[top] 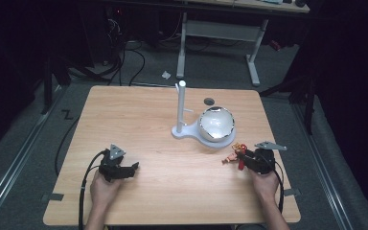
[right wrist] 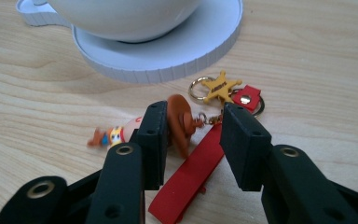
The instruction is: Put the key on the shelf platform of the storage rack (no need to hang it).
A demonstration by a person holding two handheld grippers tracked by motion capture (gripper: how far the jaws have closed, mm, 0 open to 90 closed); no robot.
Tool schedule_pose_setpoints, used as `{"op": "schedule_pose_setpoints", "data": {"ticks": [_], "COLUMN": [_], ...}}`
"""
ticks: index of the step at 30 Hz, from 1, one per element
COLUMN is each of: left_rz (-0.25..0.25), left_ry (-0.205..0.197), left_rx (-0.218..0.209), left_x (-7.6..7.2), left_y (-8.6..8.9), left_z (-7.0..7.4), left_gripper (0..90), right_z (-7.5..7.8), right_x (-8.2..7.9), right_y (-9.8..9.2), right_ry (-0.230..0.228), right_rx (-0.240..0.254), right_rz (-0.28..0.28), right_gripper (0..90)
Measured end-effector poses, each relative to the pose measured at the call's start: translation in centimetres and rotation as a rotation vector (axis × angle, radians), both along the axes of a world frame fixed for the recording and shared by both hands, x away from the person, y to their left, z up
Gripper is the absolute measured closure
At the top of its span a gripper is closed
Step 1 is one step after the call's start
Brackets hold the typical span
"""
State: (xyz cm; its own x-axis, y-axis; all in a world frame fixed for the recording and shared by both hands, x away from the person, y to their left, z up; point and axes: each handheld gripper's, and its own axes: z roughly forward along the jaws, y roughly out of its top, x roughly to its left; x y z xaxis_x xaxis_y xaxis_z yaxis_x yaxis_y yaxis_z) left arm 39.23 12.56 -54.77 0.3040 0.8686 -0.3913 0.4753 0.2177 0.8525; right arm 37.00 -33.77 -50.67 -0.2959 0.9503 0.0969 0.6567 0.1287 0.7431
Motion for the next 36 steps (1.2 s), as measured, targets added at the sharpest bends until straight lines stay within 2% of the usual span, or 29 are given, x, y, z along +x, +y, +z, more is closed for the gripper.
{"op": "schedule_pose_setpoints", "data": {"ticks": [7, 9, 12, 18, 25, 28, 29, 33, 35, 36], "left_rz": [0.000, -0.001, -0.001, -0.002, -0.001, -0.001, -0.001, 0.000, 0.000, 0.000], "left_ry": [-0.002, -0.002, -0.001, -0.001, -0.001, -0.001, -0.001, -0.001, -0.001, -0.001], "left_rx": [0.000, 0.000, -0.002, 0.000, 0.000, 0.000, 0.000, -0.002, -0.002, -0.002], "left_x": [0.0, 0.0, -0.1, 0.0, 0.0, 0.0, 0.0, 0.0, 0.0, 0.0], "left_y": [0.0, 0.0, 0.0, 0.0, 0.0, 0.0, 0.0, 0.0, 0.0, 0.0], "left_z": [0.0, 0.0, 0.0, 0.0, 0.0, 0.0, 0.0, 0.0, 0.0, 0.0], "left_gripper": [22.5, 22.3, 22.1, 22.0, 22.0, 22.0, 22.0, 22.0, 22.0, 22.0], "right_z": [0.0, 0.0, -0.4, -0.1, 1.7, 3.6, 3.6, 5.6, 5.9, 6.7], "right_x": [0.1, 0.2, 0.2, 0.0, -0.7, -1.3, -1.3, -1.8, -1.8, -1.8], "right_y": [0.3, 0.5, 0.7, 0.5, -0.3, -0.7, -0.7, -1.1, -1.1, -1.1], "right_ry": [0.004, 0.010, 0.006, -0.004, -0.037, -0.090, -0.090, -0.131, -0.134, -0.148], "right_rx": [-0.014, -0.034, -0.049, -0.067, -0.072, -0.085, -0.085, -0.105, -0.112, -0.127], "right_rz": [0.037, 0.048, 0.063, 0.073, 0.069, 0.069, 0.069, 0.081, 0.085, 0.095], "right_gripper": [75.1, 83.2, 83.8, 84.3, 84.4, 84.5, 84.5, 84.5, 84.5, 84.5]}}
